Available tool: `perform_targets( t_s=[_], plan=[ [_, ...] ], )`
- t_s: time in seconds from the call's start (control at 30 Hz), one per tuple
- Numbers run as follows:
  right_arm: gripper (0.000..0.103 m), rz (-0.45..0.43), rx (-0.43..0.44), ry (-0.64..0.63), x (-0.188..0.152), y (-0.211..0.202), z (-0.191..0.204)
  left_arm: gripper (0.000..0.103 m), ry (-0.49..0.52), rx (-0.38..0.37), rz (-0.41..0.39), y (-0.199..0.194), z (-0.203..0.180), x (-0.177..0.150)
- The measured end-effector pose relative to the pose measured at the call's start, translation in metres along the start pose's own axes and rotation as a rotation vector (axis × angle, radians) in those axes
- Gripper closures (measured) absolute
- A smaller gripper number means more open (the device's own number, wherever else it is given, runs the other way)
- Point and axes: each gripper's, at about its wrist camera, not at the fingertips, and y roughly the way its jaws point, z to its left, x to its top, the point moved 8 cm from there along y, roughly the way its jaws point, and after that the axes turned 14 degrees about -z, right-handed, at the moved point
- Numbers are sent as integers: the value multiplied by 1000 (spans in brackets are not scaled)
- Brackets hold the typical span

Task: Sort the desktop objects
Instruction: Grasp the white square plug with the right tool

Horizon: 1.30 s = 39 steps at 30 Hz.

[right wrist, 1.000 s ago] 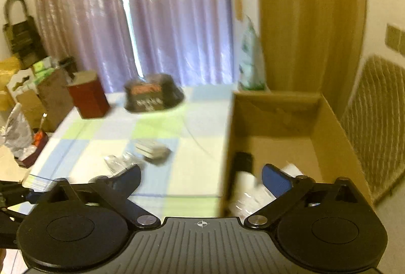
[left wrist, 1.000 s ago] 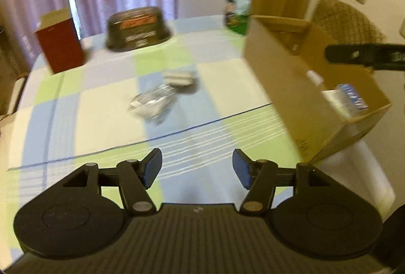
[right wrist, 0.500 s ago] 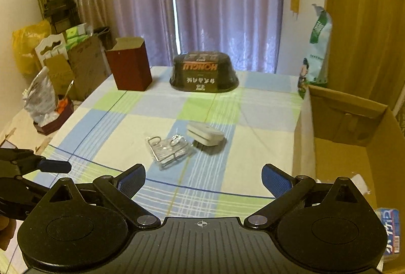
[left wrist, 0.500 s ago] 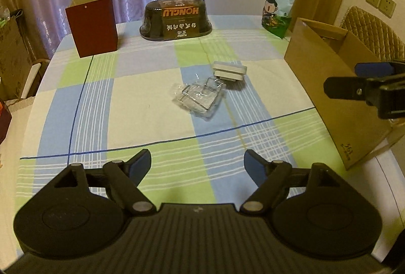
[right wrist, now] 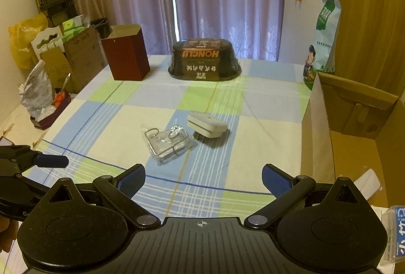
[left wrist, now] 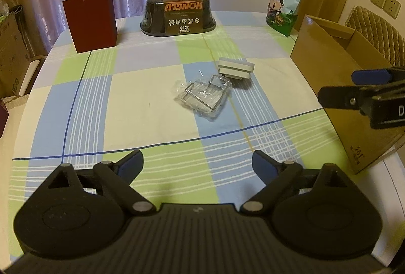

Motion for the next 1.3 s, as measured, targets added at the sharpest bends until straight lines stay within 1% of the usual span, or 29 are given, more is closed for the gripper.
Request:
perform_targets(
  t_s=[0.1, 0.23, 0.47, 0.67, 0.8, 0.87, 0.97, 1.03, 1.1, 1.13, 1.17, 1.27, 1.3],
  plan=[
    [2, 6, -1, 2, -1, 4, -1, 7, -2, 2, -4, 3, 1, 1],
    [2, 14, -7, 10, -2, 12, -4, 1, 23, 11, -18, 11, 1, 3],
    [2, 24, -20, 34, -3, 39, -9, 1, 101, -37, -41, 40, -1, 6],
    [2, 25, -27, 73, 1, 72, -16, 1, 183, -85, -97, 71, 3, 13],
    [2, 33, -37, 82, 2, 92, -23, 2, 222, -128, -116, 90, 7, 19],
    [2, 43, -40, 78, 1, 101, -26, 3, 241, -150, -123, 99, 7, 21],
    [2, 55, -39, 64, -2, 113, -27, 7, 269, -171, -107, 112, 5, 20],
    [3, 54, -28, 56, -2, 121, -26, 9, 287, -190, -100, 118, 4, 20],
    [3, 55, -16, 44, -2, 129, -24, 9, 302, -210, -95, 124, 3, 19],
    [3, 57, -7, 38, -1, 133, -23, 12, 302, -218, -94, 127, 3, 20],
    [3, 59, 2, 33, -1, 137, -22, 16, 303, -226, -92, 129, 3, 20],
    [3, 90, 17, 8, 0, 149, -22, 22, 304, -248, -88, 137, 3, 20],
    [5, 105, 23, 2, 0, 153, -22, 25, 303, -251, -86, 139, 3, 20]
  ],
)
